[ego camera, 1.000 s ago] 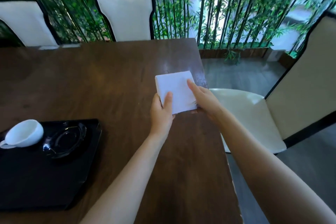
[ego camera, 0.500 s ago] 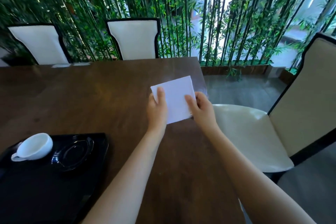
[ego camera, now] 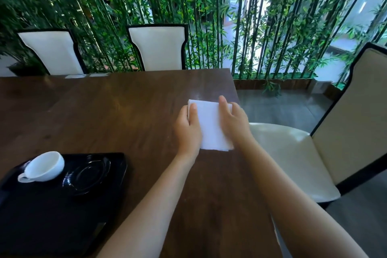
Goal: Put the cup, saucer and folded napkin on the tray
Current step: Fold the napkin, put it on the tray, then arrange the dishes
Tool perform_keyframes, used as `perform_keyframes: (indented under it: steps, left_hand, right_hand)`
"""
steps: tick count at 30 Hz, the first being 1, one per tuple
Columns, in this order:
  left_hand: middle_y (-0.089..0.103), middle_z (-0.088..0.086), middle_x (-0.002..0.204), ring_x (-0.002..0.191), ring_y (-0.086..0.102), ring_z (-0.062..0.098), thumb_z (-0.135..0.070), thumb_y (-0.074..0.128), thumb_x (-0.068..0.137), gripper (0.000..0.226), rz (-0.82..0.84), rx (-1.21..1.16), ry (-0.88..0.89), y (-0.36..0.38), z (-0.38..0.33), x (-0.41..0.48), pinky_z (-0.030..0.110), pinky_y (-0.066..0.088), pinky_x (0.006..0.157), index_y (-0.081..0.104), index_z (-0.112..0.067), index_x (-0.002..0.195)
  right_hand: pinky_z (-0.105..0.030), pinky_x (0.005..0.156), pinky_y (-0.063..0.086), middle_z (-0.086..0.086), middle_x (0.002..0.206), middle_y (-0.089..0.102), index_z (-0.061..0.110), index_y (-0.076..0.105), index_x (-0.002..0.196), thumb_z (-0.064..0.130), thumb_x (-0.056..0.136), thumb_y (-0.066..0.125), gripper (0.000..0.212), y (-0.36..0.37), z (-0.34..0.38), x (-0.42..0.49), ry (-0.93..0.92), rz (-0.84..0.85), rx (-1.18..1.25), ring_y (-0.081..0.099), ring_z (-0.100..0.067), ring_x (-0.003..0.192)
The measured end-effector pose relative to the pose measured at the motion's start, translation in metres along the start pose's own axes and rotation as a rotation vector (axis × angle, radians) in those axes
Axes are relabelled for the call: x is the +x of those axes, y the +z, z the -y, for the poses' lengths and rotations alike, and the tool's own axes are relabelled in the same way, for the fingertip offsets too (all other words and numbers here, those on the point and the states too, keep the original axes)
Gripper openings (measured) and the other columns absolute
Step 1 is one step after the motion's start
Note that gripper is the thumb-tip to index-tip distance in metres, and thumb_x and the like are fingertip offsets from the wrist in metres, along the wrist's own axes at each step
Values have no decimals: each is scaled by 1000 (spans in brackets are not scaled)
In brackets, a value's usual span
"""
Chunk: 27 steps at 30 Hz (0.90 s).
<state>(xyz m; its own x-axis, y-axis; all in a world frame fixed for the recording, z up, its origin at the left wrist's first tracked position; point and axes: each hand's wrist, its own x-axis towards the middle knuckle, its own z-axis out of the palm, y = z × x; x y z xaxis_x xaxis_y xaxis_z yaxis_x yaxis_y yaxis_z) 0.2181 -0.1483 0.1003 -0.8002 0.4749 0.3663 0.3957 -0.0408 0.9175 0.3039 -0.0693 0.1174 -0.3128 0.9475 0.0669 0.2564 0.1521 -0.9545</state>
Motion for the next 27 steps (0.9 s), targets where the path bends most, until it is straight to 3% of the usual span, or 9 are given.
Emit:
perform_keyframes:
  steps: [3,6,9,13,17,19,21,24,27]
  left_hand:
    - [51,-13,53,51,46,-3,-39,42,94,38,-24,-30,7,0,-3,0,11,32,46,44,-29,57]
    - [53,-21,51,50,44,-2,-37,43,94,38,-54,-128,-36,-5,2,-3,11,32,46,46,-26,58]
    - [53,-18,51,49,43,-2,-36,44,94,37,-60,-196,-109,-11,4,-9,13,34,47,50,-24,60]
    - [52,-11,57,52,50,-5,-33,44,96,34,-58,-91,-49,-30,3,-12,7,35,48,50,-27,62]
    - [62,-5,72,55,60,2,-46,45,93,30,69,-43,-240,-63,11,-20,20,45,43,59,-22,81]
    - [63,-2,77,56,62,9,-48,48,91,27,48,-32,-296,-82,16,-23,18,43,37,59,-24,87]
    - [63,-2,76,58,61,9,-45,49,91,21,-55,-30,-290,-104,18,-21,18,42,37,56,-28,81]
    - [64,-1,79,59,61,11,-44,51,90,17,-144,-12,-286,-148,25,-17,19,43,38,56,-30,81]
    - [69,2,86,69,67,16,-49,51,88,18,-175,22,-356,-196,43,-19,19,46,42,58,-32,85]
  right_hand:
    - [-22,45,23,6,48,30,18,25,51,43,93,44,52,9,3,-5,-69,-174,84,28,-9,48]
    - [-19,42,25,6,47,25,19,21,51,38,95,43,53,14,4,-8,-130,-190,128,24,-7,46]
    - [-20,44,26,6,46,25,21,21,50,36,95,43,53,20,4,-12,-155,-180,146,27,-7,43]
    - [-26,51,27,7,47,32,21,26,49,40,94,42,52,38,-3,-16,-100,-141,210,29,-6,47]
    - [-21,50,29,7,52,43,19,32,52,39,96,39,48,62,7,-22,-172,-155,146,46,4,48]
    - [-12,48,34,7,53,43,20,33,54,40,96,38,47,77,15,-30,-165,-59,184,45,8,46]
    - [-8,50,36,5,63,51,18,46,62,45,95,39,43,92,16,-43,-77,146,189,47,5,52]
    - [-33,73,52,-9,93,68,7,63,93,49,91,47,45,112,9,-71,52,568,144,62,-15,78]
    - [-37,82,54,-8,106,71,12,63,107,39,90,56,33,136,6,-98,42,823,227,67,-19,91]
